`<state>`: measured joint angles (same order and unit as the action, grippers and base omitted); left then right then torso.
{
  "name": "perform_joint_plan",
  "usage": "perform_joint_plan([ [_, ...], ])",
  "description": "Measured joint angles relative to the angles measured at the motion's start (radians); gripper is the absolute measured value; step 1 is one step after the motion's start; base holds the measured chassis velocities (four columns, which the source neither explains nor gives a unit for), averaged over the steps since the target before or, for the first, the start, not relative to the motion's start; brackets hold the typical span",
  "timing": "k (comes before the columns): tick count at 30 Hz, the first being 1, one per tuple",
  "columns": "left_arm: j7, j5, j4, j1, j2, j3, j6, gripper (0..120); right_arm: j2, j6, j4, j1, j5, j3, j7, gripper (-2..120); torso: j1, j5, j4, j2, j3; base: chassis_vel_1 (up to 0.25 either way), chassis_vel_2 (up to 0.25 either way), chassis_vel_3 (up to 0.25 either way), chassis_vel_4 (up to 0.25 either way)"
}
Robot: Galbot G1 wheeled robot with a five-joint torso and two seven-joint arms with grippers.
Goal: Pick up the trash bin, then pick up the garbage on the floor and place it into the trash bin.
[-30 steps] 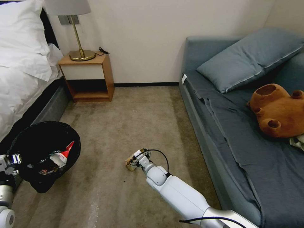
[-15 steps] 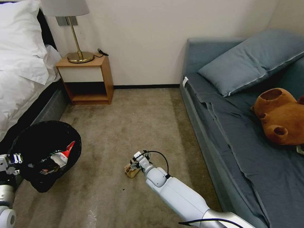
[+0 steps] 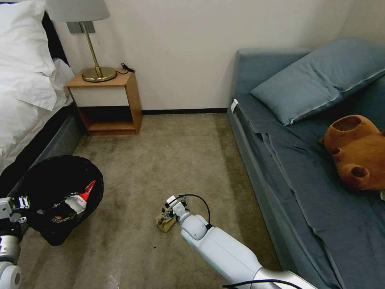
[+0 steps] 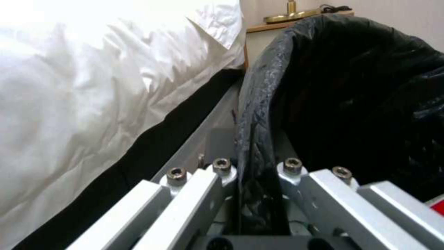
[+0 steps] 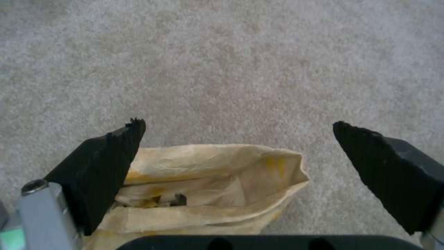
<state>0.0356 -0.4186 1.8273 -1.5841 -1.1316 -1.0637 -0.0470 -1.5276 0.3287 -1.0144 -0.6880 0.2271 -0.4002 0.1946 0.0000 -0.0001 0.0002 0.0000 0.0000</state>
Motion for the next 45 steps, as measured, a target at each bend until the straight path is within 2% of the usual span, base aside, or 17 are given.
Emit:
perform_joint_plan([
  [10, -0.001, -0.003, 0.000, -0.004, 0.005, 0.000, -0.002, 4, -0.080, 0.012, 0.088, 0.003, -0.011, 0.070, -0.019, 100, 0.000, 0.0001, 0.0001, 0.000, 0.000, 0.000, 0.000, 0.000, 0.000],
  [23, -0.001, -0.001, 0.009, 0.001, 0.005, 0.009, -0.002, 4, -0.083, -0.030, 0.208, 0.034, -0.068, 0.120, -0.021, 100, 0.000, 0.0001, -0.0002, 0.000, 0.000, 0.000, 0.000, 0.000, 0.000],
  [34, -0.001, 0.002, -0.003, 0.012, 0.005, 0.020, -0.002, 4, -0.082, -0.037, 0.246, 0.034, -0.067, 0.126, -0.092, 99, 0.000, 0.0001, -0.0002, 0.000, 0.000, 0.000, 0.000, 0.000, 0.000],
  [37, -0.001, 0.003, -0.014, 0.018, 0.003, 0.025, -0.002, 4, -0.081, -0.049, 0.262, 0.035, -0.067, 0.126, -0.125, 93, 0.000, 0.0001, -0.0002, 0.000, 0.000, 0.000, 0.000, 0.000, 0.000],
  [39, -0.001, 0.006, -0.023, 0.025, 0.002, 0.029, -0.002, 4, -0.081, -0.057, 0.278, 0.041, -0.066, 0.128, -0.147, 84, 0.000, 0.0001, -0.0002, 0.000, 0.000, 0.000, 0.000, 0.000, 0.000],
  [40, -0.001, 0.006, -0.023, 0.025, 0.002, 0.029, -0.002, 4, -0.081, -0.057, 0.278, 0.041, -0.066, 0.128, -0.147, 84, 0.000, 0.0001, -0.0002, 0.000, 0.000, 0.000, 0.000, 0.000, 0.000],
  [41, -0.001, 0.006, -0.026, 0.028, 0.002, 0.031, -0.002, 4, -0.081, -0.064, 0.286, 0.043, -0.066, 0.128, -0.154, 77, 0.000, 0.0001, -0.0002, 0.000, 0.000, 0.000, 0.000, 0.000, 0.000],
  [43, 0.000, 0.008, -0.028, 0.031, 0.002, 0.033, -0.002, 4, -0.081, -0.071, 0.293, 0.045, -0.066, 0.128, -0.163, 73, 0.000, 0.0001, -0.0003, 0.000, 0.000, 0.000, 0.000, 0.000, 0.000],
  [44, 0.000, 0.010, -0.031, 0.035, 0.002, 0.035, -0.002, 4, -0.081, -0.078, 0.299, 0.046, -0.066, 0.128, -0.173, 67, 0.000, 0.0001, -0.0003, 0.000, 0.000, 0.000, 0.000, 0.000, 0.000],
  [45, 0.000, 0.010, -0.031, 0.035, 0.002, 0.035, -0.002, 4, -0.081, -0.078, 0.299, 0.046, -0.066, 0.128, -0.173, 67, 0.000, 0.0001, -0.0003, 0.000, 0.000, 0.000, 0.000, 0.000, 0.000],
])
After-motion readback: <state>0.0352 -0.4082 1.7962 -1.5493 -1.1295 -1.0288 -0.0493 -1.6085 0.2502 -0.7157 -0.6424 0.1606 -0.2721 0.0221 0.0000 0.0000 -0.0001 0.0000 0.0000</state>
